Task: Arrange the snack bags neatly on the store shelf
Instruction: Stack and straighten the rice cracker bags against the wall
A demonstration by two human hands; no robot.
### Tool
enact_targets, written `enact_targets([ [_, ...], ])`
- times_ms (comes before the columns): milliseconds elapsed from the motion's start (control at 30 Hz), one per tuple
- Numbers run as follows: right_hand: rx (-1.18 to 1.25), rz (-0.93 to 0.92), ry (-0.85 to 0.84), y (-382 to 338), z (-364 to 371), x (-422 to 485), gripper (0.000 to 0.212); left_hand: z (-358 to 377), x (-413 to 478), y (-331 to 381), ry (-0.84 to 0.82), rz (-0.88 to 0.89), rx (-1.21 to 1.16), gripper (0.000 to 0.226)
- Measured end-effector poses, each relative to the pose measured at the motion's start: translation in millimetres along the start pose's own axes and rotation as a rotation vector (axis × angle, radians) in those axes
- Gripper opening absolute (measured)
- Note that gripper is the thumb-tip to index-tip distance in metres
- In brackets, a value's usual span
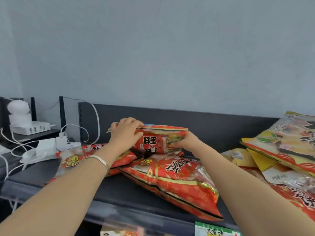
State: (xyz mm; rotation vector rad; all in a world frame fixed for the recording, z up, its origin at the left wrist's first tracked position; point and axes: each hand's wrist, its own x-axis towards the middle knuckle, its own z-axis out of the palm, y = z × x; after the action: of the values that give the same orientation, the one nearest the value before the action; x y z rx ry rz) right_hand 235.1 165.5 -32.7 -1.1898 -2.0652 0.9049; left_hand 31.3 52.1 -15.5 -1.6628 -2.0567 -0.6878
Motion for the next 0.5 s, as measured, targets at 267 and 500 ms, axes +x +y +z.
enact_targets([
  [267,0.197,-0.065,-0.018,1.7,7.0,18.4,0.017,26.0,39.8,-11.1,0.139,0.056,-0.093,0.031],
  [500,0.371,0.089,0.119,-18.7,-10.1,37.0,0.021,42.4,57.9,-4.7,0.227,0.210,-0.037,0.060],
])
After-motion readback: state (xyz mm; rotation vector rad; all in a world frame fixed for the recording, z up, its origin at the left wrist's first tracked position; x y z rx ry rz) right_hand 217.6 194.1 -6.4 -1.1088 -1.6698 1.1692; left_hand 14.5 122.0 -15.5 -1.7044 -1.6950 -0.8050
